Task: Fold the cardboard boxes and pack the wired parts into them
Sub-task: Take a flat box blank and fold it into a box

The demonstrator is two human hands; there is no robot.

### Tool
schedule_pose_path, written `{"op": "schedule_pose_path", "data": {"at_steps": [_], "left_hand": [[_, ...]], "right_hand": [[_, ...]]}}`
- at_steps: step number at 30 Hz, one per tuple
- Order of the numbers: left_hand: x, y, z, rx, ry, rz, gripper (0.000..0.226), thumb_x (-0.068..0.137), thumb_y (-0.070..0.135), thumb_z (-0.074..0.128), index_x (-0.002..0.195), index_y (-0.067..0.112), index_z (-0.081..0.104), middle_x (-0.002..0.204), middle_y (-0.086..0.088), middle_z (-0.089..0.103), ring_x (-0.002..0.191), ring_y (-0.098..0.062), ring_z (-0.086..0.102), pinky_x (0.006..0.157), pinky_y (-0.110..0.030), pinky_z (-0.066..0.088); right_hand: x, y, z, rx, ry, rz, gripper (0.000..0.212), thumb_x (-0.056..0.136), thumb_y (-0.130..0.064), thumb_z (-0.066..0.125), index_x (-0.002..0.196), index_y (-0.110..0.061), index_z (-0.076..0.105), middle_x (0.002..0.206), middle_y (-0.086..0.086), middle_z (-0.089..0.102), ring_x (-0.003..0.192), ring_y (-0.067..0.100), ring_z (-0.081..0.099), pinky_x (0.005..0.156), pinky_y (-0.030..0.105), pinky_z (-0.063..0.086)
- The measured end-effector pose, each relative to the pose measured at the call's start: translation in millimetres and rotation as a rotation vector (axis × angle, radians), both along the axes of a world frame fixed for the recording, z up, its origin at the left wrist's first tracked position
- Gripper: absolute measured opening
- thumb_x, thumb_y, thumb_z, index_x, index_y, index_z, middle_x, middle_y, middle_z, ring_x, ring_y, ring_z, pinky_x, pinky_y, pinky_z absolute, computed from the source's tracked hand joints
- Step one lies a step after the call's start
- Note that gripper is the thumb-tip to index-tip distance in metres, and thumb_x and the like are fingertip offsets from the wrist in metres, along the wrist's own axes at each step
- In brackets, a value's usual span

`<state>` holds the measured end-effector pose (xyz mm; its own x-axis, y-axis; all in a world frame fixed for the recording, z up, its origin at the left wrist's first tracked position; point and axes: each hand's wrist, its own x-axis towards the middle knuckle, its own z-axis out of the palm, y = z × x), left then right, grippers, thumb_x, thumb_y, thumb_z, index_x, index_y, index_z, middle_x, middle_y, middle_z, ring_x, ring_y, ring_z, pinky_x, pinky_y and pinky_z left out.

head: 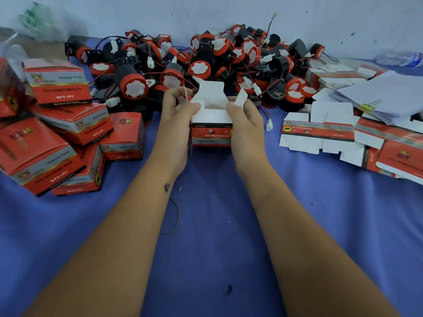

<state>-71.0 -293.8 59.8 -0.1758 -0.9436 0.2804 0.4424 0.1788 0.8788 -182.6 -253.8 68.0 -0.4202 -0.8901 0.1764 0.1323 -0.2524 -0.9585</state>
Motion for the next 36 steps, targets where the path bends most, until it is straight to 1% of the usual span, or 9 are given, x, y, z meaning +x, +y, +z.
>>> {"op": "schedule_pose_path", "data": {"at_steps": [3,7,9,11,13,19,28,34,36], "left_hand": [[-2.0,1.5,0.4,-0.032,-0.060,-0.012,0.033,0.085,0.009,0.049,0.114,0.025,0.054,0.101,0.005,0.068,0.083,-0.010,0.067,0.066,-0.029,0.055],[-5.6,2.8,0.8,0.044,0.024,-0.151,0.040,0.105,0.038,0.034,0.141,0.029,0.049,0.138,-0.004,0.060,0.123,-0.022,0.061,0.099,-0.043,0.052],[-3.8,2.0,2.7,0.135,0.047,-0.146,0.047,0.107,0.046,0.023,0.143,0.027,0.048,0.138,-0.002,0.060,0.124,-0.021,0.060,0.103,-0.044,0.050],[-2.5,1.3,4.1,0.165,-0.019,-0.145,0.044,0.107,0.044,0.034,0.142,0.025,0.052,0.135,-0.005,0.063,0.121,-0.025,0.062,0.104,-0.050,0.049],[-1.8,2.2,3.0,0.142,-0.072,-0.128,0.039,0.106,0.036,0.042,0.141,0.022,0.053,0.134,-0.008,0.063,0.120,-0.028,0.063,0.103,-0.052,0.049],[-2.7,7.3,2.1,-0.005,-0.197,-0.055,0.042,0.102,0.008,0.040,0.137,0.029,0.051,0.131,0.001,0.062,0.114,-0.016,0.064,0.085,-0.030,0.055],[-4.5,9.4,4.6,0.060,-0.093,0.062,0.045,0.097,-0.003,0.039,0.112,0.033,0.063,0.114,0.007,0.067,0.097,-0.012,0.068,0.071,-0.025,0.056],[-2.2,7.1,5.3,0.105,-0.066,0.074,0.043,0.099,0.001,0.039,0.111,0.034,0.063,0.112,0.007,0.067,0.092,-0.011,0.069,0.068,-0.025,0.056],[-2.5,6.9,5.4,0.096,-0.074,0.066,0.043,0.099,0.002,0.040,0.109,0.036,0.063,0.114,0.005,0.067,0.091,-0.011,0.069,0.067,-0.025,0.056]], "right_hand": [[-0.4,-0.8,-0.4,0.017,0.036,-0.014,0.018,0.096,-0.010,0.048,0.101,-0.023,0.060,0.091,-0.004,0.065,0.075,0.004,0.061,0.061,0.020,0.051],[-0.2,-1.1,1.8,0.027,0.045,0.015,0.035,0.091,0.000,0.043,0.105,-0.028,0.058,0.095,-0.007,0.065,0.074,0.001,0.061,0.058,0.018,0.051],[0.8,-1.2,1.7,0.026,0.061,0.041,0.042,0.089,0.004,0.038,0.104,-0.031,0.058,0.096,-0.007,0.064,0.076,0.003,0.061,0.059,0.019,0.051],[1.7,-0.9,1.1,0.024,0.082,0.061,0.045,0.087,0.005,0.037,0.105,-0.031,0.059,0.093,-0.010,0.065,0.075,0.001,0.061,0.059,0.020,0.051],[1.9,-0.6,0.5,0.022,0.091,0.065,0.046,0.086,0.005,0.037,0.103,-0.032,0.059,0.090,-0.014,0.065,0.072,-0.003,0.061,0.058,0.020,0.051],[1.7,0.9,1.4,-0.018,0.105,0.080,0.046,0.086,0.008,0.037,0.108,-0.027,0.057,0.100,-0.006,0.063,0.087,0.011,0.059,0.065,0.023,0.053],[4.0,5.1,1.9,-0.062,0.078,0.187,0.047,0.089,0.007,0.041,0.119,-0.026,0.055,0.120,0.000,0.061,0.104,0.016,0.060,0.081,0.033,0.054],[4.0,-0.2,0.9,-0.055,-0.153,0.347,0.036,0.099,-0.035,0.041,0.132,-0.035,0.053,0.141,-0.003,0.055,0.125,0.014,0.055,0.098,0.032,0.051],[2.5,-2.2,1.7,-0.032,-0.152,0.317,0.031,0.103,-0.031,0.039,0.125,-0.036,0.060,0.136,-0.003,0.059,0.124,0.017,0.057,0.101,0.038,0.050]]}}
